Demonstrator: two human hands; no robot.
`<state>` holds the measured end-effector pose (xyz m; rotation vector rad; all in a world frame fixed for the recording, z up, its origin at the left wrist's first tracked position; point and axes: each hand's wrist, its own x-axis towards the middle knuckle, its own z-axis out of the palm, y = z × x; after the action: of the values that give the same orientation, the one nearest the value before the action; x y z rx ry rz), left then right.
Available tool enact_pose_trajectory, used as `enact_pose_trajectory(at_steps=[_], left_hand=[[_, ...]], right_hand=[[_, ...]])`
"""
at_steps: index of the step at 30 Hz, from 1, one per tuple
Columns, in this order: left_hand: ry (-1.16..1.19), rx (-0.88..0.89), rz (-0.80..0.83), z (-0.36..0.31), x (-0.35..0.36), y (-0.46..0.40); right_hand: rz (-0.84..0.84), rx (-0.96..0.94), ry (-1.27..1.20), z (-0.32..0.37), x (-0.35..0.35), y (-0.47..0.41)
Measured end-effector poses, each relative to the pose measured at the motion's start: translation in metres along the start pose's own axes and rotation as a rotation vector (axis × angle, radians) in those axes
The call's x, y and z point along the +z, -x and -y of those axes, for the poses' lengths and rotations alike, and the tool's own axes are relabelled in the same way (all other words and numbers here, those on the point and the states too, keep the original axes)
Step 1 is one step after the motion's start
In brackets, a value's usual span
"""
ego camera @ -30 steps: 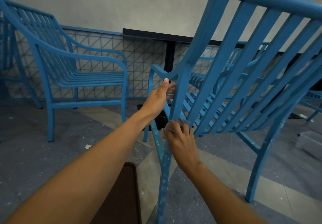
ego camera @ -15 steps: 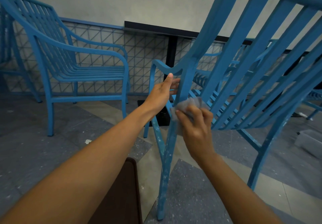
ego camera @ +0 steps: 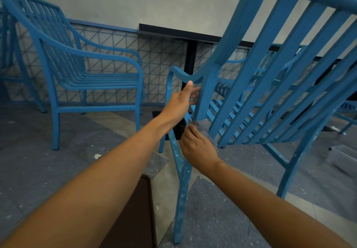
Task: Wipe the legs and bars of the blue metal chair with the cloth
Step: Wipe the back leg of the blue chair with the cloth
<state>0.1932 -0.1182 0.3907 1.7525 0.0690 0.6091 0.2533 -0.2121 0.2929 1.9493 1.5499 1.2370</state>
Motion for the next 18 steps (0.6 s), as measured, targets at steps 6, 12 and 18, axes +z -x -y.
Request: enact_pose_trajectory(at_steps=[6, 12, 18], left_hand=[[-0.013, 0.003, 0.007, 0.0, 0.0, 0.001], [-0.006, 0.013, 0.009, -0.001, 0.001, 0.002], [-0.012, 0.014, 0.016, 0.0, 0.001, 0.003]], right_hand=[[-0.031, -0.028, -0.066, 0.003, 0.002, 0.017], [-0.084, 0.081, -0.27, 0.004, 0.0, 0.029], [-0.553, 0.375, -0.455, -0.019, -0.022, 0.035]])
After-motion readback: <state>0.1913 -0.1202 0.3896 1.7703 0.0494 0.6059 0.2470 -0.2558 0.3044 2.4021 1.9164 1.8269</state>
